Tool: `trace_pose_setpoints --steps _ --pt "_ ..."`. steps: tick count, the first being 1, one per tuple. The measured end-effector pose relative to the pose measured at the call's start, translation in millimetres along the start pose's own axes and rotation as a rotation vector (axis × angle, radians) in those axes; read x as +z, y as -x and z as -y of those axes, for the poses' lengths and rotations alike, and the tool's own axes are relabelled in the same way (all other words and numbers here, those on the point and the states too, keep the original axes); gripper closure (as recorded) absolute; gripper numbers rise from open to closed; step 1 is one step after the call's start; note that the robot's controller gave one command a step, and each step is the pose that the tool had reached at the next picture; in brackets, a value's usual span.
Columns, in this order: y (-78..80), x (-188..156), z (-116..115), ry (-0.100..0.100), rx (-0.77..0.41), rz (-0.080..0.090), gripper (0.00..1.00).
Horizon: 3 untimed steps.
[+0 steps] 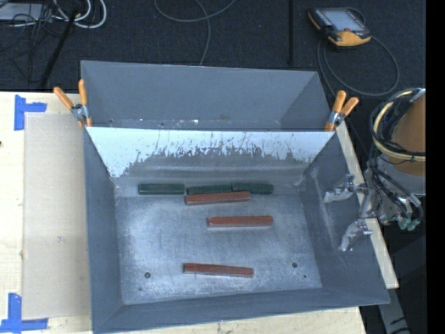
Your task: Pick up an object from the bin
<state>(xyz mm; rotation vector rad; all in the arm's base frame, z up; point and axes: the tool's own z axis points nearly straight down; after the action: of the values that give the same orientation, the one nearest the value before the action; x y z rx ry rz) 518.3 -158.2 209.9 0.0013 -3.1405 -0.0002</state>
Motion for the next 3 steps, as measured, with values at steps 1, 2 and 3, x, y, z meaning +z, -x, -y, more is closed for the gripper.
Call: trace_pose_setpoints --steps 1,2,3 --pt "-3.3 70.9 -32.4 -0.001 -0.018 0.005 0.0" --pt "-21.4 103.6 -54.3 0.002 0.061 -0.003 0.0" --pt "14.6 101.0 -70.5 0.0 -0.008 -0.003 0.0"
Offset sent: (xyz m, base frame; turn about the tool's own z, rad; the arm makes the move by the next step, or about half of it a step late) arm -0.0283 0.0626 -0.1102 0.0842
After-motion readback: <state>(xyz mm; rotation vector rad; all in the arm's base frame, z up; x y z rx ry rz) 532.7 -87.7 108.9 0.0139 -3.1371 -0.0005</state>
